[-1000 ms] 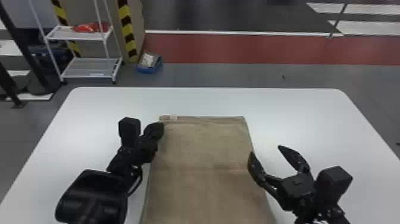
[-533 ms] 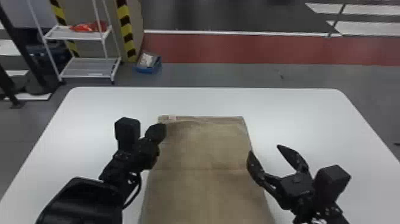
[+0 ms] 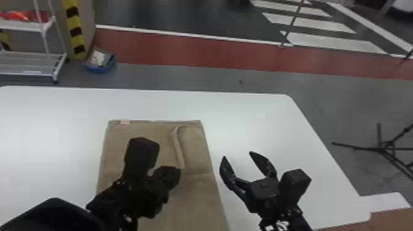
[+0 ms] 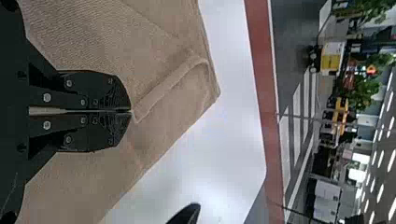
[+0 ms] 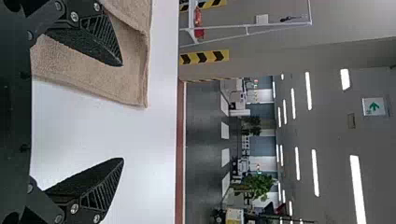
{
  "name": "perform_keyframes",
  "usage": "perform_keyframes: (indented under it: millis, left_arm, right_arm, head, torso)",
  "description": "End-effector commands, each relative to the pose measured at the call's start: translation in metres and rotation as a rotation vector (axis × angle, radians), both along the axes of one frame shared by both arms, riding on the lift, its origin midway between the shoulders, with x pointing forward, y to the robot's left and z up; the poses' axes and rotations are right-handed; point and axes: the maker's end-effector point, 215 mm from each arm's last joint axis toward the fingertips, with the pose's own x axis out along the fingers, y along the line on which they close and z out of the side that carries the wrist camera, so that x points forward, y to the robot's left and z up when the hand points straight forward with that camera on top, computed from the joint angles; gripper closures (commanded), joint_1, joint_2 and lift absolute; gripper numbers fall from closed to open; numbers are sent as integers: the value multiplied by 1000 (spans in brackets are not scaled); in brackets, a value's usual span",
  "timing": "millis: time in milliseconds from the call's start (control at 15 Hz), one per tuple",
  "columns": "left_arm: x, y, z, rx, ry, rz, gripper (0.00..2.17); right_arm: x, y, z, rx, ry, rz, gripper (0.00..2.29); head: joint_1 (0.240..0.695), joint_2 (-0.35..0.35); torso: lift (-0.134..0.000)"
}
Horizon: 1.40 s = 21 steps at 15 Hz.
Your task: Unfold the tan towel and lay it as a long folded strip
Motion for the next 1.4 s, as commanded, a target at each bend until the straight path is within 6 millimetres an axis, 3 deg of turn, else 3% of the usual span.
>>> perform_keyframes:
  millis: [0,133,333,667,733,867,1333]
  left_arm:
    - [1,-9,-13,29,6,-14,53]
    - [15,19,-10,11,-27,48,33]
    - [29,69,7,-43,-94,162,33]
    - [73,143,80,-108,-430,371,29]
    - [78,154,92,-119,-497,401,29]
    - [79,160,83,-108,-494,414,29]
    - [81,160,66,-92,-468,400,29]
  right_arm:
    - [-5,3,-6,-3,12,7,191]
    - [-7,15,-10,-13,18,39,218]
    - [-8,50,-19,-31,38,97,225]
    - [-15,92,-63,-81,119,188,292]
    - [-18,97,-75,-86,138,208,424]
    - [-20,104,-82,-94,141,226,478]
    - [-21,125,-72,-101,117,265,535]
  head:
    - [695,-326]
    - [695,-342]
    - [695,-278]
    - [695,-107]
    - [695,-78]
    - [695,-35]
    - [695,16]
  torso:
    - [-111]
    - [-111]
    - [-111]
    - [-111]
    - [-111]
    - [-111]
    - [-111]
